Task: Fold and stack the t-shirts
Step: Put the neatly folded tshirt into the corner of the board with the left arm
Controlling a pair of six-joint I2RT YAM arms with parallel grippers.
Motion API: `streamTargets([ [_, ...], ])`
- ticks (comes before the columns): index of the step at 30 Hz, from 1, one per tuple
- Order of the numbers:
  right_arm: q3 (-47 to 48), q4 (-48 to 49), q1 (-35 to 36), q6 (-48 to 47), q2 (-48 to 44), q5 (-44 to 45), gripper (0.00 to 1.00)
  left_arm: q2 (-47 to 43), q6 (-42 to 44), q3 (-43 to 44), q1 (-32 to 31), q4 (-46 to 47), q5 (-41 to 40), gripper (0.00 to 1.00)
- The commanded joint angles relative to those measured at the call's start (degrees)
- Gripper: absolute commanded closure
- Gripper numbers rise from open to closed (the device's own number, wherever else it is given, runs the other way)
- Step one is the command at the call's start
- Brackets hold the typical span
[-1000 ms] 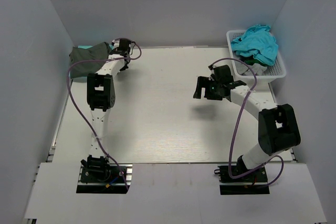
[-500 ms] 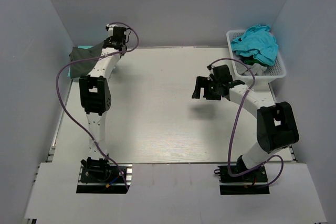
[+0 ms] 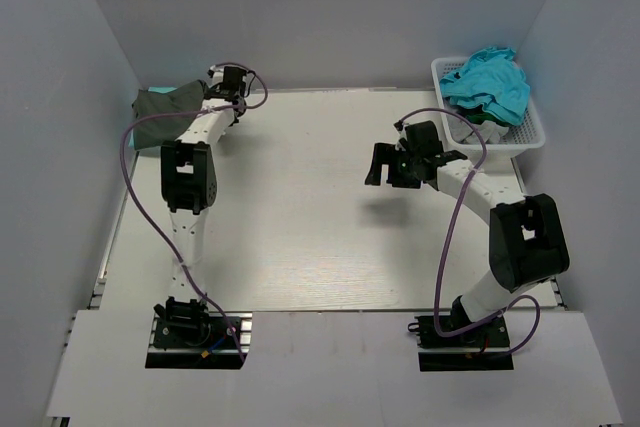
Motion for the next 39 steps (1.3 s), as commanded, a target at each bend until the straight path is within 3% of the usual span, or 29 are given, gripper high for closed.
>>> streamTargets([
  [1,2.4,-0.2,-0.2,-0.5,0.2,0.0,0.09,0.2,-0.8,1.5,0.5,-0.8,-4.0,1.00],
  [18,2.8,0.3,-0.3,-0.3,2.6,-2.9,0.09,-5.9,-8.8,0.8,0.5,0.4,-11.6,1.00],
  [26,3.8,-1.0,-0.3,-1.6,3.0,-1.9,0.09,-3.0,-15.9,4.2,2.2,-6.6,-18.0,1.00],
  [33,4.6,-1.5,-0.2,-2.2,4.3,-2.3,0.09,-1.0,-18.8,3.7,3.4,-6.4,-15.1,1.00],
  [39,4.8,-1.8,-0.3,-2.5,4.0,-2.0,0.09,2.1,-18.8,4.3,3.4,-6.4,-12.3,0.90],
])
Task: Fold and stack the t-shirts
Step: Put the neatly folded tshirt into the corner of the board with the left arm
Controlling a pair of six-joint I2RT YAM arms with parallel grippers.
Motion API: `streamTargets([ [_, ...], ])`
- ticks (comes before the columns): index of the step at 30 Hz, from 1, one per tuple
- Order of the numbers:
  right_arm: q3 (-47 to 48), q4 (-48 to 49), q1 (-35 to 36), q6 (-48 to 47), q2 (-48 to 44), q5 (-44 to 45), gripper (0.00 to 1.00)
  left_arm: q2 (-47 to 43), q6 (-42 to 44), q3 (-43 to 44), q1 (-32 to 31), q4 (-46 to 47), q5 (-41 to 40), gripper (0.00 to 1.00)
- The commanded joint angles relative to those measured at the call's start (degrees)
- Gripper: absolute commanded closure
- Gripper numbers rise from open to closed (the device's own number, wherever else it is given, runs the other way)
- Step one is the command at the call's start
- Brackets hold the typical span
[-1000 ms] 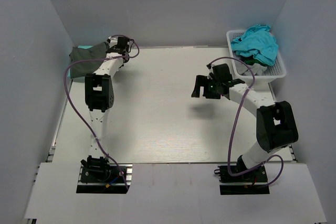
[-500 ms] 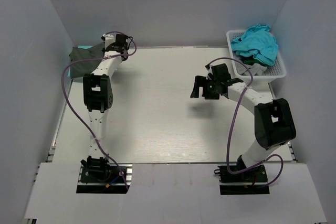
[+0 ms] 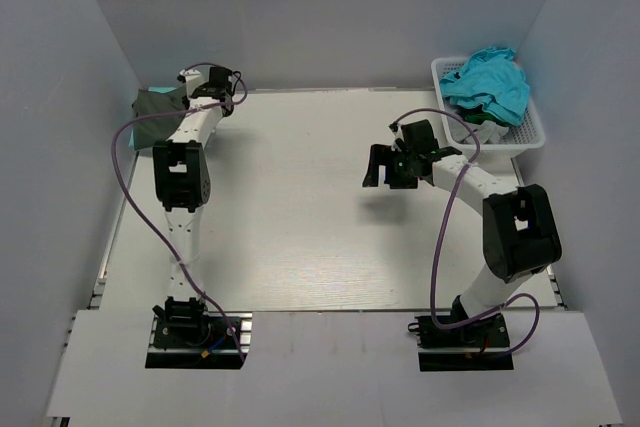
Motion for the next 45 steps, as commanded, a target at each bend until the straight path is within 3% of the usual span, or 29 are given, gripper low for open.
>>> streamTargets([
  [1,2.4,-0.3,-0.1,-0.9,0.2,-0.1,0.09,0.9,-0.3,1.1,-0.3,0.4,2.8,0.90],
  [4,3.2,-0.4,-0.4,-0.8,0.9,-0.4,0.09,1.4,-0.3,1.1,-0.3,1.0,4.2,0.78],
  [5,3.2,-0.5,-0.3,-0.9,1.2,-0.5,0.09,1.4,-0.3,1.1,-0.3,1.0,4.2,0.67],
  [7,3.7,-0.7,-0.4,-0.9,1.6,-1.3,0.09,1.4,-0.3,1.1,-0.3,1.5,4.9,0.60],
  [11,3.9,-0.5,-0.2,-0.9,2.1,-2.1,0.09,-1.2,1.7,-1.3,-0.3,3.3,8.3,0.65],
  [15,3.8,-0.3,-0.1,-0.9,2.1,-2.6,0.09,-5.1,4.0,-3.8,-1.0,5.6,11.1,0.60],
  [19,3.2,0.1,-0.2,-0.8,1.6,-3.0,0.09,-8.2,6.5,-4.3,-1.6,6.3,15.9,0.31],
  [25,2.6,0.3,-0.2,-0.9,1.2,-3.1,0.09,-12.2,9.4,-5.5,-1.6,4.9,23.7,0.17],
  [32,3.2,0.2,-0.2,-0.8,2.0,-3.3,0.09,-14.3,11.2,-6.6,-1.6,4.2,24.8,0.14],
  [38,4.0,-0.3,-0.3,-0.8,2.7,-3.7,0.09,-10.9,13.9,-3.3,0.3,0.5,17.6,0.22],
  [45,5.2,-0.5,-0.2,-0.4,4.2,-4.6,0.09,-6.4,17.6,-1.5,0.3,2.4,19.2,0.26],
])
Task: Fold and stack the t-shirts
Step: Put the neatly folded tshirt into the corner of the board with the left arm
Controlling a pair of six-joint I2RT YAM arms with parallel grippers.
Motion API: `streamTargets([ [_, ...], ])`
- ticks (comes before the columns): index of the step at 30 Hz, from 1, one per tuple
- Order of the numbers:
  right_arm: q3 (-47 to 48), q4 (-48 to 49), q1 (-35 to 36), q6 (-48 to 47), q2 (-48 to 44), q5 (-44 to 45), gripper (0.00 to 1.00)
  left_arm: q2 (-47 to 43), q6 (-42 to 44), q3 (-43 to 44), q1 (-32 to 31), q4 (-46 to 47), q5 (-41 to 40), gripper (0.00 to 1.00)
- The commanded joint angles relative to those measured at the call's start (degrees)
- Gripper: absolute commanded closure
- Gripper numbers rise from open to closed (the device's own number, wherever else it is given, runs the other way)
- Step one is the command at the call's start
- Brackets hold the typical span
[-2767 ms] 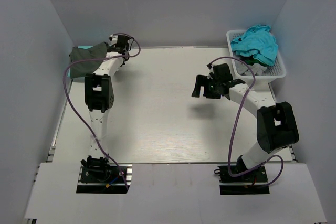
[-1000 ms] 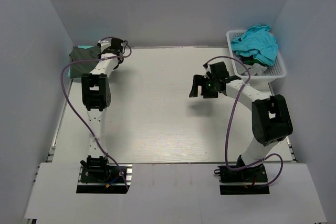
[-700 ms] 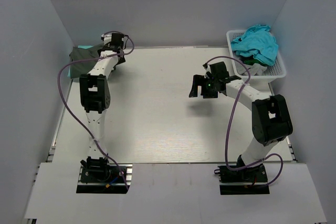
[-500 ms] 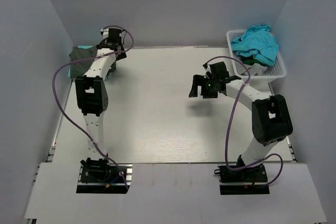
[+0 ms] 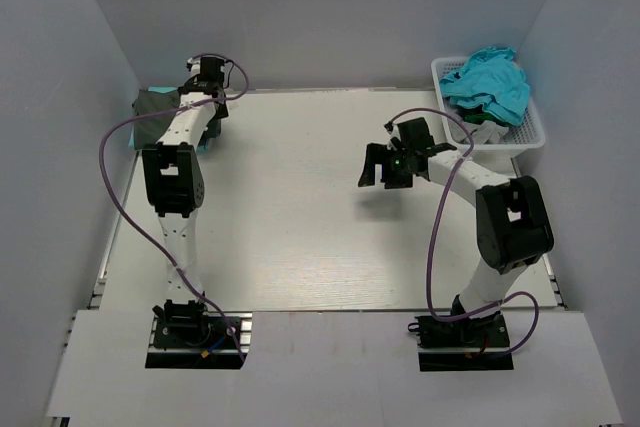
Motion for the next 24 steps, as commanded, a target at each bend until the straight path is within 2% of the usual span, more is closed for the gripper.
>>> streamTargets([
  [1,2.8,-0.3,-0.2,-0.2,0.6,-1.7,0.09,1.3,2.0,3.4,-0.2,0.8,-1.1,0.26],
  [5,3.6,-0.7,-0.2,-0.3,0.8,-1.2,0.09,4.3,2.0,5.1,-0.2,1.6,-4.5,0.26],
  [8,4.0,-1.3,-0.2,-0.5,1.1,-1.0,0.09,5.7,1.3,6.4,-0.2,1.0,-7.9,0.33],
  [11,4.4,-1.4,-0.3,-0.6,1.5,-1.0,0.09,5.7,0.2,6.4,0.4,1.0,-10.5,0.46],
  [12,4.4,-1.5,-0.3,-0.5,1.5,-1.0,0.09,5.7,0.2,7.0,0.4,1.0,-10.5,0.56],
  [16,5.1,-1.4,-0.2,-0.6,2.3,-1.3,0.09,3.8,-1.5,7.0,0.4,1.0,-12.6,0.81],
  [18,5.3,-1.4,-0.3,-0.2,2.9,-2.2,0.09,1.5,-1.5,5.7,0.4,3.3,-12.6,0.84],
  [22,6.0,-1.4,-0.2,-0.3,4.0,-3.2,0.09,-0.3,-0.2,4.4,0.4,5.6,-12.6,1.00],
  [24,6.2,-1.3,-0.3,-0.2,4.1,-3.3,0.09,-0.3,-0.2,5.1,0.4,5.6,-12.0,1.00],
])
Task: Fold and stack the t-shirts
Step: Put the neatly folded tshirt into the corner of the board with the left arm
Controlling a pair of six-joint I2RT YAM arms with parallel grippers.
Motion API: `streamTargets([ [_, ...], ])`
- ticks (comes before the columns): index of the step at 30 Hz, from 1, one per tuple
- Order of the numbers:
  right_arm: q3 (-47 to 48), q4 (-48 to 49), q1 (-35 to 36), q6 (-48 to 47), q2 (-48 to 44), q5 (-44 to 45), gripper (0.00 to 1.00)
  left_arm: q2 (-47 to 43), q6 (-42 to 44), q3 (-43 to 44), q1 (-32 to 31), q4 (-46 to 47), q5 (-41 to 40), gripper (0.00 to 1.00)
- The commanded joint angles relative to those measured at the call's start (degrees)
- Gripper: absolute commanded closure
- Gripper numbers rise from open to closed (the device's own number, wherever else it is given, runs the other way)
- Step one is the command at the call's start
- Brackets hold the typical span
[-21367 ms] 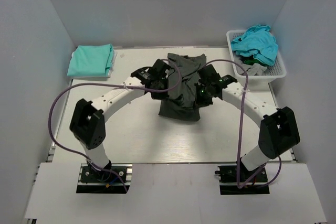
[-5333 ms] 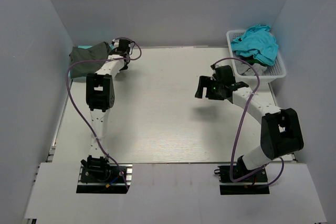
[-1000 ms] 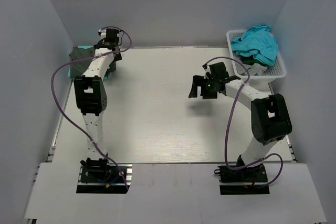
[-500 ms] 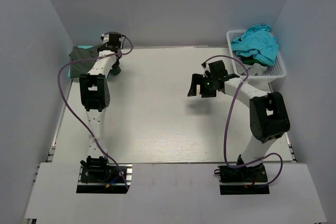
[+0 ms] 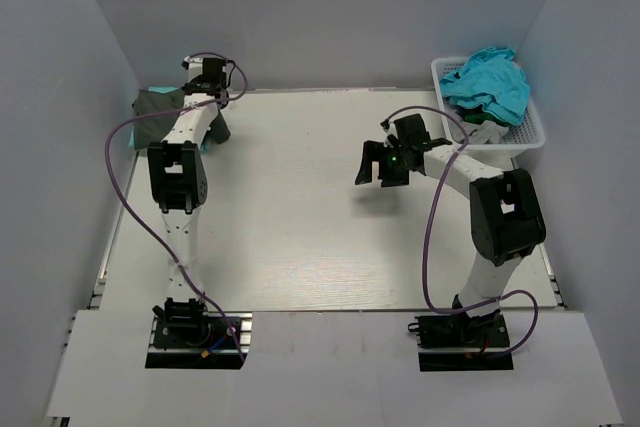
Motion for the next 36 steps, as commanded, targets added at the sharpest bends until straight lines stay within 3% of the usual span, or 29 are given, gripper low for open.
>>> streamTargets([
  [1,2.4,-0.4,-0.2,-0.2,0.3,-1.5,0.09,-6.1,0.2,1.1,0.2,1.6,0.5,1.00],
  [10,2.3,-0.1,-0.2,-0.2,0.2,-1.3,0.09,-5.9,3.7,0.2,-0.4,5.0,13.4,1.00],
  [17,2.0,-1.1,-0.2,-0.7,-0.7,0.1,0.09,0.7,3.7,3.4,-0.4,1.6,13.5,0.94],
  [19,2.0,-1.3,-0.1,-0.8,-0.8,0.3,0.09,1.4,3.7,2.8,-0.4,1.6,15.9,0.84],
  [20,2.0,-1.4,-0.4,-0.8,-1.1,0.3,0.09,2.1,3.7,2.8,0.2,1.6,15.9,0.84],
  [24,2.2,-1.4,-0.2,-0.7,-1.5,0.2,0.09,2.8,3.7,3.9,0.2,-0.4,17.9,0.56],
  [27,2.2,-1.3,-0.1,-1.5,-2.7,0.2,0.09,0.8,3.7,3.9,0.2,-1.1,18.4,0.45],
  [31,2.2,-0.7,0.0,-2.0,-5.9,0.7,0.09,-6.0,3.7,3.9,0.2,-1.1,20.3,0.04],
  [36,0.9,1.7,-0.1,-1.2,-11.9,0.6,0.09,-17.7,2.4,0.2,0.2,-3.5,22.9,0.00],
])
